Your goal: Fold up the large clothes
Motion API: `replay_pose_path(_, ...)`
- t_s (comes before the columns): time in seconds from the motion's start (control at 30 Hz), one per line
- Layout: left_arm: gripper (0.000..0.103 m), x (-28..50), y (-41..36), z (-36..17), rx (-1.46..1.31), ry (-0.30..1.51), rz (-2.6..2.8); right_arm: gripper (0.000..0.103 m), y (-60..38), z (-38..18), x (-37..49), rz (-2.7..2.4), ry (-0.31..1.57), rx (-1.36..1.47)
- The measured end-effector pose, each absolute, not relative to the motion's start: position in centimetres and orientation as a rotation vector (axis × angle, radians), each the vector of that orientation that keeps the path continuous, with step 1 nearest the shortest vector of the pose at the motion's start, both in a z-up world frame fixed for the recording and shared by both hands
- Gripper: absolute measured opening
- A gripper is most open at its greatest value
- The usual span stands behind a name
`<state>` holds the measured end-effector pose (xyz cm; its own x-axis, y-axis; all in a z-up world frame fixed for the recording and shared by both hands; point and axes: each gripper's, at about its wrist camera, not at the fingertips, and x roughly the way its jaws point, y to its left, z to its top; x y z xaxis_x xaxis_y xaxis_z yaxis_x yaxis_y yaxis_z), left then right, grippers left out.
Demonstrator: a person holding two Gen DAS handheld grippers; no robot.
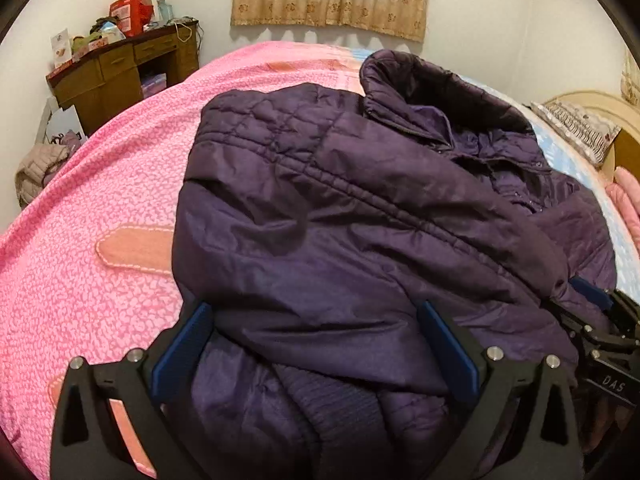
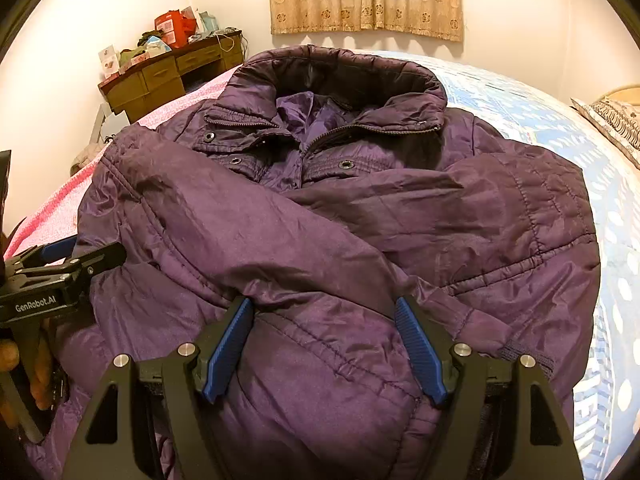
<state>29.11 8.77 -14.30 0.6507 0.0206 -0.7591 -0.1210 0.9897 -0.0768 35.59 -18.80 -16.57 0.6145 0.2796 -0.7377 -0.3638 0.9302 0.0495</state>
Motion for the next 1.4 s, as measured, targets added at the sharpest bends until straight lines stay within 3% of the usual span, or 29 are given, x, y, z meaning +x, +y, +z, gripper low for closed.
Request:
replay_pose_path(1.1, 0.103, 29.1, 9.7, -14.7, -0.188, 0.889, 0.031, 0.075, -18.1, -16.5, 35.4, 0.355, 0.835, -0.151)
replay_pose_path(1.4, 0.103, 30.1, 11.6, -8.1, -0.148, 0.815, -0.030, 0.079, -19.6, -11.4, 35.5, 0.537, 0.832, -0.117)
